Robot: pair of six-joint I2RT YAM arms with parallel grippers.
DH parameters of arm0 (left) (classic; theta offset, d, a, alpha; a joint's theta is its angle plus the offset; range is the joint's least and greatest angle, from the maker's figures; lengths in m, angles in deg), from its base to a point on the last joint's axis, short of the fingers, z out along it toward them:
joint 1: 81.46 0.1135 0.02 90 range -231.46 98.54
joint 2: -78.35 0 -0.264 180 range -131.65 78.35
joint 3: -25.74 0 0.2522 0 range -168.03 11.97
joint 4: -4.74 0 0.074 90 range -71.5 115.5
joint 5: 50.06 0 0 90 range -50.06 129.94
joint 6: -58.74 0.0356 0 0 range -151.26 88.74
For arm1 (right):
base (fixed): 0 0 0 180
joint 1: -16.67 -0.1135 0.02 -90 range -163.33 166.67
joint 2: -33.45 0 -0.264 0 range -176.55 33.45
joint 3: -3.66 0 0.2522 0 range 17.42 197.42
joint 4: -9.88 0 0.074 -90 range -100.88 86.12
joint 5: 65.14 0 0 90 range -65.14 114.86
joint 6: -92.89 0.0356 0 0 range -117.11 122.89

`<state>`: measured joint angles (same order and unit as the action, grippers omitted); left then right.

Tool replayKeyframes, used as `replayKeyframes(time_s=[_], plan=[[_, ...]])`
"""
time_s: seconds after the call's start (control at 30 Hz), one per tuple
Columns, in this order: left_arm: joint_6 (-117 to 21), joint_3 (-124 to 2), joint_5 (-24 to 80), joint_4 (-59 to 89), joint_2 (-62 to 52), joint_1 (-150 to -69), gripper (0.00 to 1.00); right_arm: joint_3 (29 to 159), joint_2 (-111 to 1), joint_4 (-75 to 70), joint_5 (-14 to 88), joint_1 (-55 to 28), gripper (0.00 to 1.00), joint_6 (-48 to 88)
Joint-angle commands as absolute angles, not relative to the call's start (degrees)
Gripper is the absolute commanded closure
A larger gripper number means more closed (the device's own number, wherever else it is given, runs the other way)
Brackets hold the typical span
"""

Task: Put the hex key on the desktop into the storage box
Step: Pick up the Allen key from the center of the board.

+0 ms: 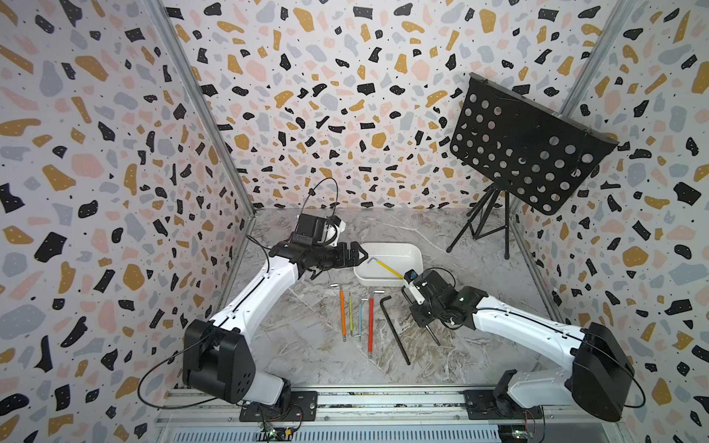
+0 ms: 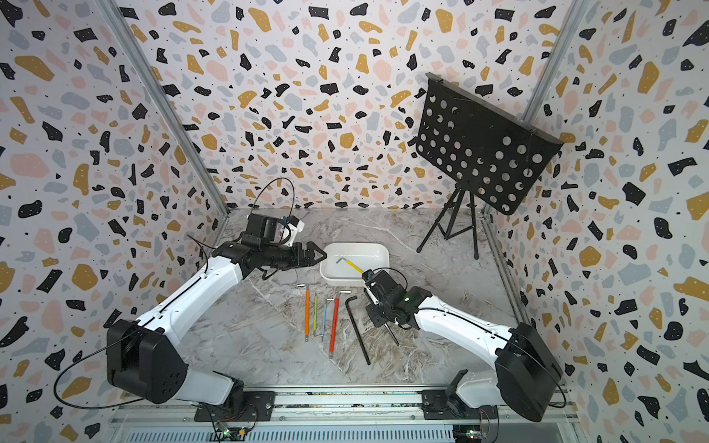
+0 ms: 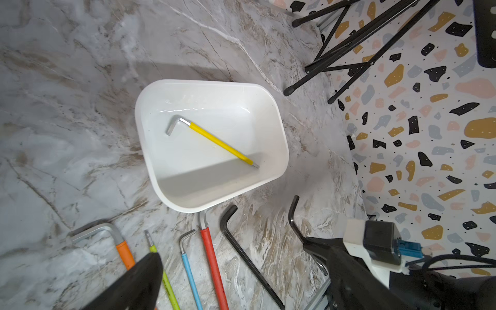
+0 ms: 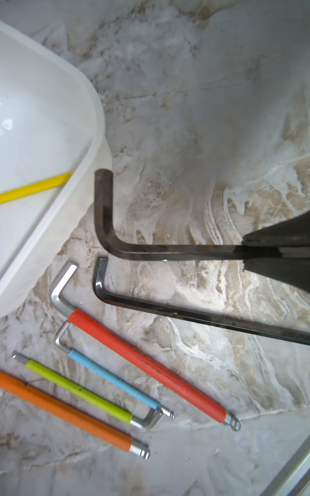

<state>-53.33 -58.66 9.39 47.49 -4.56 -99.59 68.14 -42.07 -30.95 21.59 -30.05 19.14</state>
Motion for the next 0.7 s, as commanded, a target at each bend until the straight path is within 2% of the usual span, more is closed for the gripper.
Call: replayKeyframes(time_s=[0.0,0.67], plan=[[-52.9,-58.0,8.4,45.2,-2.7,-99.7,0.0,70.8,-39.8,-33.7,23.9,-29.0,1.0,20.6],[-52.7,-56.3,8.9,42.5,0.7,-99.7,0.0,79.1,-40.0,-34.9,28.5,-23.1,1.0,17.3]])
